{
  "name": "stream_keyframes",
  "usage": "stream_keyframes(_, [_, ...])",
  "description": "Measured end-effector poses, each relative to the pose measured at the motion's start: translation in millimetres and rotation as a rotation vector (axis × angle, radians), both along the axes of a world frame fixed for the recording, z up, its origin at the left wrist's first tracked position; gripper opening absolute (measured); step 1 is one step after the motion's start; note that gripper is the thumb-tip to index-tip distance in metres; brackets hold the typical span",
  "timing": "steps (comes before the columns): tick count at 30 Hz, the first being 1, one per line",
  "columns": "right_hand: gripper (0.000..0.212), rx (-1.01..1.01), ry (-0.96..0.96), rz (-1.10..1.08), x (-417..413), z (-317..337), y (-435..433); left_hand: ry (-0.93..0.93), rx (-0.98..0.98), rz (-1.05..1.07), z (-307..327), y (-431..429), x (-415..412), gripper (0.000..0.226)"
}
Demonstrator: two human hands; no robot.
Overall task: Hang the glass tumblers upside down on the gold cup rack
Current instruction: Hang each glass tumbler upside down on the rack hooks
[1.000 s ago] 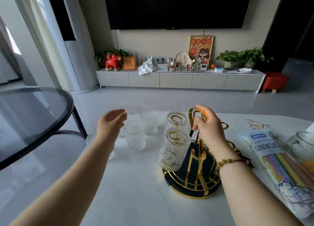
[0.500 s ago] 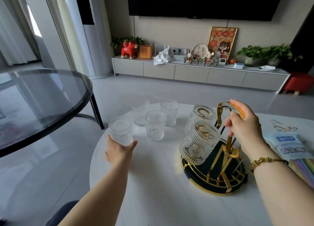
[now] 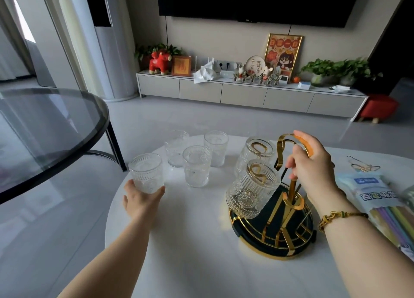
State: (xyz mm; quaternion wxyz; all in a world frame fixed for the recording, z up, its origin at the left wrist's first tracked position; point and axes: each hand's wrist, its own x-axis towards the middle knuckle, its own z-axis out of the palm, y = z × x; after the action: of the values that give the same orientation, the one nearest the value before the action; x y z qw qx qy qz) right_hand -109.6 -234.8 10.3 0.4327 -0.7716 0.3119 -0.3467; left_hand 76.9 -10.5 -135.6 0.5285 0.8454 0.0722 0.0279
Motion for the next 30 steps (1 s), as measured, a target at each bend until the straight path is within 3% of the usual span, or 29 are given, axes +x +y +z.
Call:
stream_keyframes(8, [0.037, 0.028, 0.047, 0.073, -6, 4, 0, -0.167, -0.334, -0.152, 43, 27, -19, 0.065])
stream_keyframes(12, [0.04, 0.081, 0.08, 0.14, -8, 10, -2, -0.25, -0.327, -0.32, 89, 39, -25, 0.074])
stream_keyframes(19, [0.027, -0.087, 0.097, 0.139, -27, 22, -4, -0.374, -0.052, -0.748, 179, 40, -54, 0.066])
stream_keyframes(30, [0.028, -0.08, 0.247, 0.198, -40, 48, -18, -0.473, 0.445, -1.102, 235, -32, -111, 0.065])
